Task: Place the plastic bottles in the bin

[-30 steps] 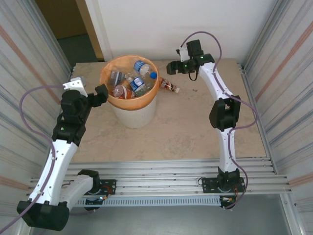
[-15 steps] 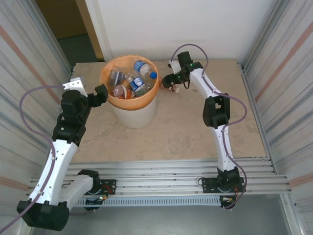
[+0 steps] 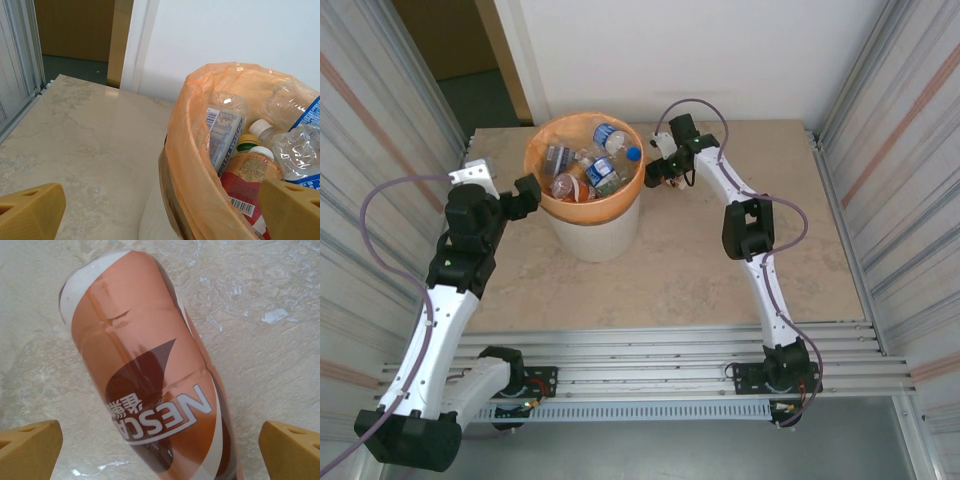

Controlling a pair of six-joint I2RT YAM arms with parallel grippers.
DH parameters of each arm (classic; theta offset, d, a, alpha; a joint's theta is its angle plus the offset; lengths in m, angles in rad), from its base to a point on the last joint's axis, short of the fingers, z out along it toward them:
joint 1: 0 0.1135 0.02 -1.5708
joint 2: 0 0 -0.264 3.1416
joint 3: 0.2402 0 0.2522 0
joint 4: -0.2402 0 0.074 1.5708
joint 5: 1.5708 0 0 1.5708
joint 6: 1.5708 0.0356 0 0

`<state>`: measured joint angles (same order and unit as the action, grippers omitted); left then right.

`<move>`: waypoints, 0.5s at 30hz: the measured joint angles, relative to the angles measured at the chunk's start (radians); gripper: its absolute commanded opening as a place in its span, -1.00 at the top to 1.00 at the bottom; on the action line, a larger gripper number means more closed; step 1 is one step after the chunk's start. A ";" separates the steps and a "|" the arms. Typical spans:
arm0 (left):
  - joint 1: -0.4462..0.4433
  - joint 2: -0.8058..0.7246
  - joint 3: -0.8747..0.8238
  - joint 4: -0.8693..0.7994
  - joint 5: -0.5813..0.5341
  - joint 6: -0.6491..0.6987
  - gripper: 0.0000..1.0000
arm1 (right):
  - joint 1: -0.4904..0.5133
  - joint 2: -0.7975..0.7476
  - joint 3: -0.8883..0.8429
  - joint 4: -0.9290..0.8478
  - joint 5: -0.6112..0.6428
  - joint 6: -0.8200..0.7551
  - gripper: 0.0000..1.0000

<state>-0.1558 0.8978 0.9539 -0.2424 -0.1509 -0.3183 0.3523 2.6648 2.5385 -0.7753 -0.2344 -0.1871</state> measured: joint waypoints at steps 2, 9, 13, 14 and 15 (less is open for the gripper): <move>0.000 0.002 0.005 -0.006 0.000 0.000 -0.97 | 0.000 0.009 0.009 0.000 0.003 -0.006 -0.96; 0.000 0.008 0.035 -0.041 -0.001 0.004 -0.98 | 0.001 0.042 0.039 0.007 0.004 -0.010 -0.98; 0.000 0.007 0.042 -0.051 -0.001 0.004 -0.97 | 0.002 0.060 0.043 0.006 0.002 -0.014 -1.00; 0.000 0.007 0.042 -0.054 -0.001 0.004 -0.97 | 0.003 0.066 0.045 0.006 0.002 -0.017 -0.99; 0.000 0.007 0.042 -0.058 -0.001 0.004 -0.97 | 0.004 0.072 0.049 0.002 0.002 -0.025 -0.97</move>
<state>-0.1558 0.9051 0.9958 -0.3000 -0.1520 -0.3141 0.3565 2.7369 2.5874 -0.7734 -0.2325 -0.2119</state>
